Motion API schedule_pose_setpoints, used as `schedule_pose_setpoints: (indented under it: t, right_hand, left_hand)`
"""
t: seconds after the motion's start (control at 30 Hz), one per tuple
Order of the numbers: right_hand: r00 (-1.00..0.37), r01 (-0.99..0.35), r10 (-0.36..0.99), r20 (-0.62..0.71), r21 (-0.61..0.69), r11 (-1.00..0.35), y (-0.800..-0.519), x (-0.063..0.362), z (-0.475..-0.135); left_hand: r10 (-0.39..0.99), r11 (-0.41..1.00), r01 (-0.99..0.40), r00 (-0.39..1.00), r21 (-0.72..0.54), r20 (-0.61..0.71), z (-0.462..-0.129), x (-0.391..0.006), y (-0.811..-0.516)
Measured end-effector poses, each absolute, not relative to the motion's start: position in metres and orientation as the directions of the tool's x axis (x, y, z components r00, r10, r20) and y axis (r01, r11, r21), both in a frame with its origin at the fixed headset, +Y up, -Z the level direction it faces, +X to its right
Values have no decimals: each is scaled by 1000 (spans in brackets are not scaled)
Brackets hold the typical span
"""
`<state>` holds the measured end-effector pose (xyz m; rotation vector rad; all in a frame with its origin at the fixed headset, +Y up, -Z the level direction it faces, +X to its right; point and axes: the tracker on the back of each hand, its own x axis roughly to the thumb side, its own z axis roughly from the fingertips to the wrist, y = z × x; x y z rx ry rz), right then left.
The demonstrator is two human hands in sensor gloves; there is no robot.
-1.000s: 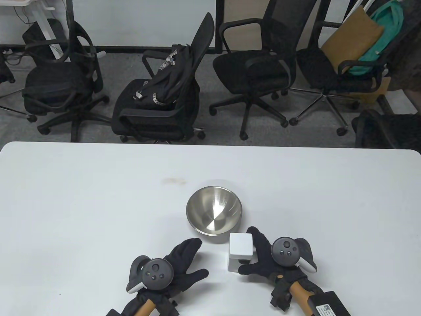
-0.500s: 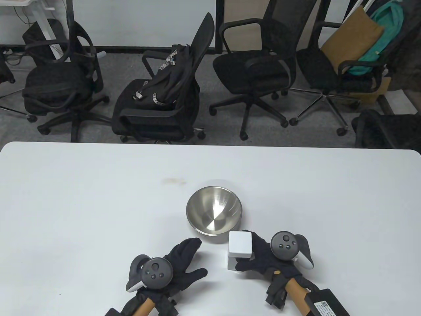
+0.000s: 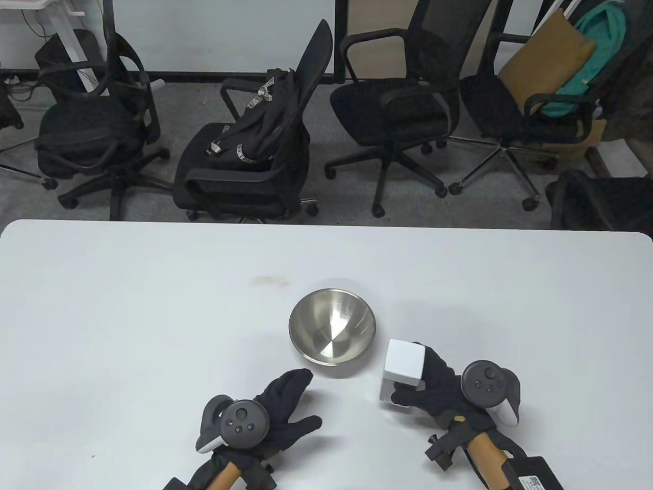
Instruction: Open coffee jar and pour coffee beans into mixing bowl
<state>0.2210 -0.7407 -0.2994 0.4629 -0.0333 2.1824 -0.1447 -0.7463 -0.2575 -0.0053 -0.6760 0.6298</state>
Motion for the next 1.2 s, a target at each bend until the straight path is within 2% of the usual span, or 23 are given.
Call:
schedule_pose_setpoints:
  t: [0.27,0.47,0.63,0.97,1.2]
  right_hand:
    - [-654,-719,676,341,0,-695,-716,257,-283]
    - [-613,-766,722,320,-17,-643,-718,281,-272]
    - [-648,-741,702,294,-30,-671,-723,293,-267]
    - [-687,-694,661,302,-2,-720,-722,287,-259]
    - [-754,-581,554,353,35,-813,-720,265,-252]
  left_hand:
    - [539,817,-543,599,-195,592,-259,-140,-744]
    - [518,822,-541,581,-177,629,-261,-127,-733]
    - [488,836,-525,574,-162,657,-264,-110,-722]
    - [443,855,-496,550,-149,708,-275,-63,-697]
    - [412,898,-380,543,-224,731,-276,-8,-681]
